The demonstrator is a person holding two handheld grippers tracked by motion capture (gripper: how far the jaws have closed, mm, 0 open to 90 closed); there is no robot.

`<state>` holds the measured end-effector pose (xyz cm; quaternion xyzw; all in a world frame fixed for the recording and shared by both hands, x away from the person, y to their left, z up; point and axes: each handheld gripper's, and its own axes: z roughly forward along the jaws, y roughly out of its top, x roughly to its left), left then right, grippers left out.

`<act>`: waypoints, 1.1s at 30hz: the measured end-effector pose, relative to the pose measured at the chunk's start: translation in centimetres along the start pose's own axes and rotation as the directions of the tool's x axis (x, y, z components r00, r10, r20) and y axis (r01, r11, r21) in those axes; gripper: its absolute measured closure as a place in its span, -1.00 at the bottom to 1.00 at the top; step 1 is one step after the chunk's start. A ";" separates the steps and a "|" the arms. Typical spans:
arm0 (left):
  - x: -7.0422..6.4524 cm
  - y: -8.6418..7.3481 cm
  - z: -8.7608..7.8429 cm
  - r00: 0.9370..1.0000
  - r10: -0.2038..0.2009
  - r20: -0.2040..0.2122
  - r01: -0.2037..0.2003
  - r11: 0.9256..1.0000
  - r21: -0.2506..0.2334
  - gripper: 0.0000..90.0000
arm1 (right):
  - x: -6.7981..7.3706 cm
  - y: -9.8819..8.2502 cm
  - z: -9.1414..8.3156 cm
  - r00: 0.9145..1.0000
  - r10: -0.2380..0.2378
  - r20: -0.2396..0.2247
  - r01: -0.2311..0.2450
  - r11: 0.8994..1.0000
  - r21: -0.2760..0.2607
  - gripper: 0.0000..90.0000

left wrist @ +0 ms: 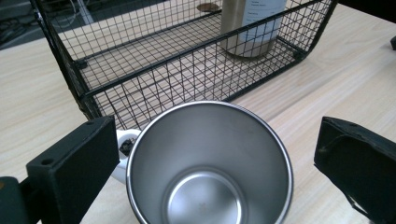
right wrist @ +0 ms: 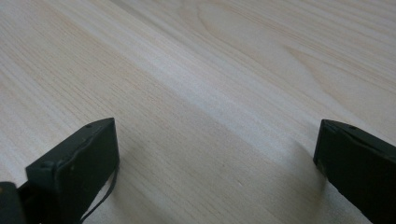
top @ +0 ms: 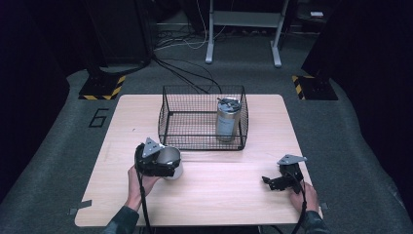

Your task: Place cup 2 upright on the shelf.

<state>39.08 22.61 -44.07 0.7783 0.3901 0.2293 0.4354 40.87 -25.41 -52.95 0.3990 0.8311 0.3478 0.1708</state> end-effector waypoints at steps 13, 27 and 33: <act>0.9 -0.9 1.7 0.999 -0.002 0.035 0.002 1.000 -0.005 -1.00 | 0.0 0.0 0.0 1.000 0.001 0.000 -0.001 1.000 -0.004 -1.00; 0.4 -1.4 2.2 0.999 0.053 0.009 -0.053 0.999 0.009 -0.91 | 0.0 0.0 0.0 1.000 0.000 0.000 0.000 1.000 -0.004 -1.00; 0.2 -0.9 2.2 0.996 0.083 0.013 -0.083 0.996 0.031 -0.86 | 0.0 0.0 0.0 1.000 0.001 0.000 -0.001 1.000 -0.004 -1.00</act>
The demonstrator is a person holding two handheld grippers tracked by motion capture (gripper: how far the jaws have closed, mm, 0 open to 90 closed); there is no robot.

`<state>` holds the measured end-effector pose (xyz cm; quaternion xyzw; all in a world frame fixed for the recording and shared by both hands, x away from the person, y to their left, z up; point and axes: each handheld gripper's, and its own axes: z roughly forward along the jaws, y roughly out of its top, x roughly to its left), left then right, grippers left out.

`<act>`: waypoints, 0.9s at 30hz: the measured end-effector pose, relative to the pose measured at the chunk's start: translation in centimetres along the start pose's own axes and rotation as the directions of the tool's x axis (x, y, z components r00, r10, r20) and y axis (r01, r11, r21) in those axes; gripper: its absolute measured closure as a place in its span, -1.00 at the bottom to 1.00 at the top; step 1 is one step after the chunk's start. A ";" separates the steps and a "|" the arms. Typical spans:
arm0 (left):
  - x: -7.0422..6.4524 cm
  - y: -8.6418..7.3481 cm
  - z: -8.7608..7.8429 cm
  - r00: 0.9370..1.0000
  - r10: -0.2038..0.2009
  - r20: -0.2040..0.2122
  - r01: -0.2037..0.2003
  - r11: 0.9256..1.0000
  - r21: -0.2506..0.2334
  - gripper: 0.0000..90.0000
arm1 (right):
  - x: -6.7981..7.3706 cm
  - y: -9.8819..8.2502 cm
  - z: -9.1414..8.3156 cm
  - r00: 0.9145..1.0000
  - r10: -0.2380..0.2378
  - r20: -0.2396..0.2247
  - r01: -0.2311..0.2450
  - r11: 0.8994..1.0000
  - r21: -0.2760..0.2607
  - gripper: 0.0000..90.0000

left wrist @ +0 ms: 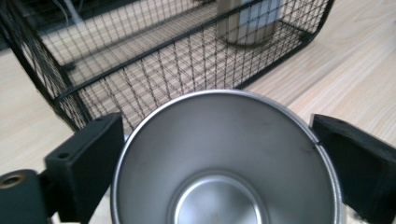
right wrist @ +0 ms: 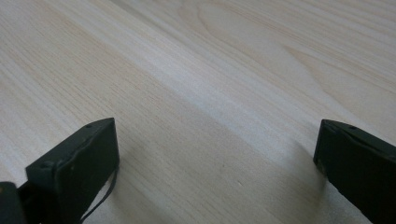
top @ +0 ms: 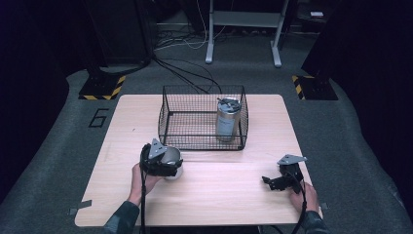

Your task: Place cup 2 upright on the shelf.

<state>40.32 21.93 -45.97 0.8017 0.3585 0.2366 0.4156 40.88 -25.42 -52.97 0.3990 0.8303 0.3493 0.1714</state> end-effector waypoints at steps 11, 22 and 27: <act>0.0 0.1 -0.1 1.000 0.010 0.009 -0.010 1.000 -0.014 -0.85 | 0.0 0.0 0.0 1.000 0.001 0.000 -0.001 1.000 0.000 -1.00; -0.3 2.2 -1.6 0.999 0.037 0.034 -0.036 0.998 -0.045 -0.85 | 0.0 0.0 0.0 1.000 0.001 0.000 -0.001 1.000 0.000 -1.00; -0.5 2.9 -2.0 0.998 0.045 0.044 -0.043 0.997 -0.056 -0.85 | 0.0 0.0 0.0 1.000 0.000 0.000 0.000 1.000 0.000 -1.00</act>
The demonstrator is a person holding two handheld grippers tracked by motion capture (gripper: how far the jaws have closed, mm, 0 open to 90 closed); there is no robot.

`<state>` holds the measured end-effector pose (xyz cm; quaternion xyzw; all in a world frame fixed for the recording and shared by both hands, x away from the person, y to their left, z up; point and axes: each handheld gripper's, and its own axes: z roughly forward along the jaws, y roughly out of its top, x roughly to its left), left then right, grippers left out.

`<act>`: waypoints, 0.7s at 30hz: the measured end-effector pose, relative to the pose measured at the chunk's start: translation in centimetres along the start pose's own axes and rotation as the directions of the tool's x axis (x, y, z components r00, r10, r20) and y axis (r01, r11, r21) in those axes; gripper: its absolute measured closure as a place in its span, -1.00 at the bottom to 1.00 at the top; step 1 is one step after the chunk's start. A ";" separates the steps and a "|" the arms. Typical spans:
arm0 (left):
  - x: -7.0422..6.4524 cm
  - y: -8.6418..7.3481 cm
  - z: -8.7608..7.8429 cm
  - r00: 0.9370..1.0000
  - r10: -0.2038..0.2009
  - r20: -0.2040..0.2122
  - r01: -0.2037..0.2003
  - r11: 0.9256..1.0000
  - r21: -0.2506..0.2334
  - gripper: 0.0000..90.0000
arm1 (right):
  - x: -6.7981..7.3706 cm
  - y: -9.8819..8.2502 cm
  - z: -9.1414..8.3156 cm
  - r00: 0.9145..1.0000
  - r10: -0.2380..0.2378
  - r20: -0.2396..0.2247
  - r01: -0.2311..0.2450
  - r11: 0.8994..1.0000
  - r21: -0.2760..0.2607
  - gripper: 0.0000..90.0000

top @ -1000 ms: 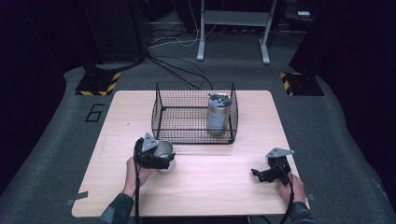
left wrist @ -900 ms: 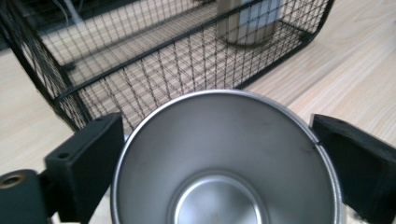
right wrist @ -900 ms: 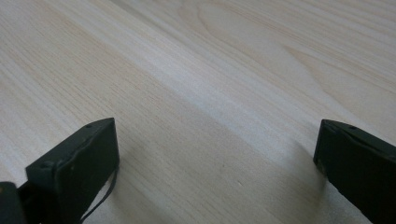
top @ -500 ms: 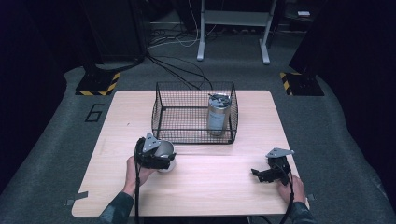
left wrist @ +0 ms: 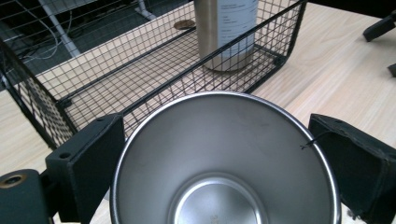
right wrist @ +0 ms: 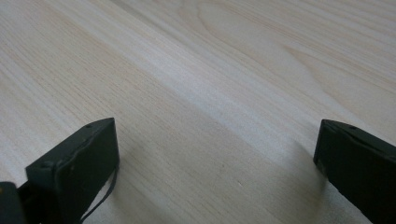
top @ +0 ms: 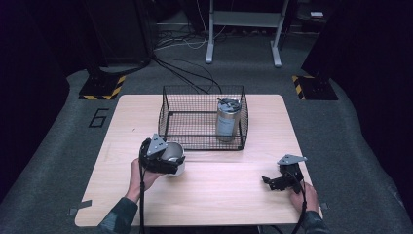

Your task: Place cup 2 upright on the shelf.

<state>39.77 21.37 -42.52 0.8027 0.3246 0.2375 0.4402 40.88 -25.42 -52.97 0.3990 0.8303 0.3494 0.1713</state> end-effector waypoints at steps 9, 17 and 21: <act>-0.3 1.2 -0.7 1.000 0.008 0.013 -0.007 1.000 -0.020 -0.85 | 0.0 0.0 0.0 1.000 -0.001 -0.001 0.001 1.000 0.000 -1.00; -0.3 2.4 -1.1 1.000 0.019 0.021 -0.018 0.999 -0.033 -0.85 | 0.0 0.0 0.0 1.000 -0.002 -0.001 0.002 1.000 0.006 -1.00; -0.4 3.0 -1.4 0.999 0.013 0.041 -0.011 0.999 -0.043 -0.85 | 0.0 0.0 0.0 1.000 -0.003 -0.002 0.003 1.000 0.003 -1.00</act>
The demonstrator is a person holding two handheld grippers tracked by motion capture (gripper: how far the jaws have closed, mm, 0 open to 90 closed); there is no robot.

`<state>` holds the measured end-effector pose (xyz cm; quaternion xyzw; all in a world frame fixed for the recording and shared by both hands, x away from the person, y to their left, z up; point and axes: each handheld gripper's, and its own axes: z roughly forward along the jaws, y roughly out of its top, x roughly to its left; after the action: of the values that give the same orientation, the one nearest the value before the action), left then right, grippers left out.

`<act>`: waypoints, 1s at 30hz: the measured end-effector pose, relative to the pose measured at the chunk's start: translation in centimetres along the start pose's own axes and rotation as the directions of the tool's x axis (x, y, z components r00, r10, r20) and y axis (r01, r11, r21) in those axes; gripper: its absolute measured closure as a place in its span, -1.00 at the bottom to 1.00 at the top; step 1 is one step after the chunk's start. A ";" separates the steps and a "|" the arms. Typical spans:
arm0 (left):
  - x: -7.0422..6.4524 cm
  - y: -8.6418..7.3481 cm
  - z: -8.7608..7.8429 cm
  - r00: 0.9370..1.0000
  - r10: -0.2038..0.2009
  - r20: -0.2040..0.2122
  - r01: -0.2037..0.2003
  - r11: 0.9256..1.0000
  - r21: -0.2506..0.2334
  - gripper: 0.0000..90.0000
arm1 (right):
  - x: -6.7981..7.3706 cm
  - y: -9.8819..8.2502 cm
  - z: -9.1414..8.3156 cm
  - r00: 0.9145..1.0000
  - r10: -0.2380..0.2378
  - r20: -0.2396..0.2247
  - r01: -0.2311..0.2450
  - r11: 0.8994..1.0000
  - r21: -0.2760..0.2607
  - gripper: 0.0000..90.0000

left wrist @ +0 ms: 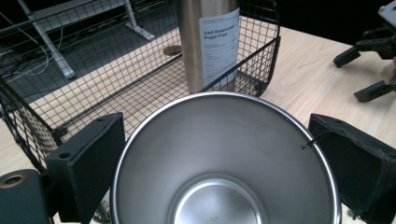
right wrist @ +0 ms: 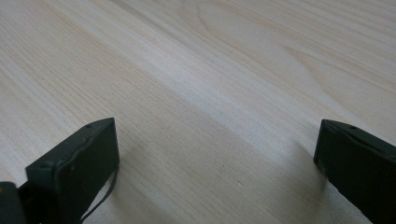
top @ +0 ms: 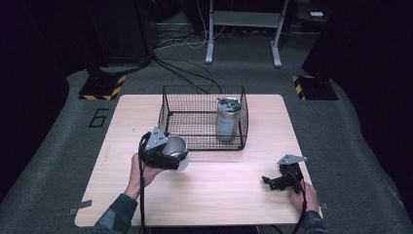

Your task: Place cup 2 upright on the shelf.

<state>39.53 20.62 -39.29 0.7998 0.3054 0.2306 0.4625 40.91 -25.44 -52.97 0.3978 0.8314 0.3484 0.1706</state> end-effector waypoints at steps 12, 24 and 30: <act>0.5 2.3 -0.6 1.000 -0.002 0.023 0.002 1.000 -0.027 -0.85 | 0.0 0.0 0.0 1.000 0.001 0.000 -0.001 1.000 -0.002 -1.00; 0.9 4.5 -0.3 1.000 0.009 0.017 -0.009 0.999 -0.031 -0.85 | 0.0 0.0 0.0 1.000 0.003 -0.001 -0.003 1.000 0.004 -1.00; 0.9 5.3 0.0 1.000 0.019 0.017 -0.018 0.999 -0.029 -0.85 | 0.0 0.0 0.0 1.000 0.002 -0.001 -0.002 1.000 0.004 -1.00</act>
<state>41.64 19.18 -34.58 0.7978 0.2907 0.2325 0.4742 40.90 -25.44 -52.94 0.3989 0.8318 0.3468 0.1691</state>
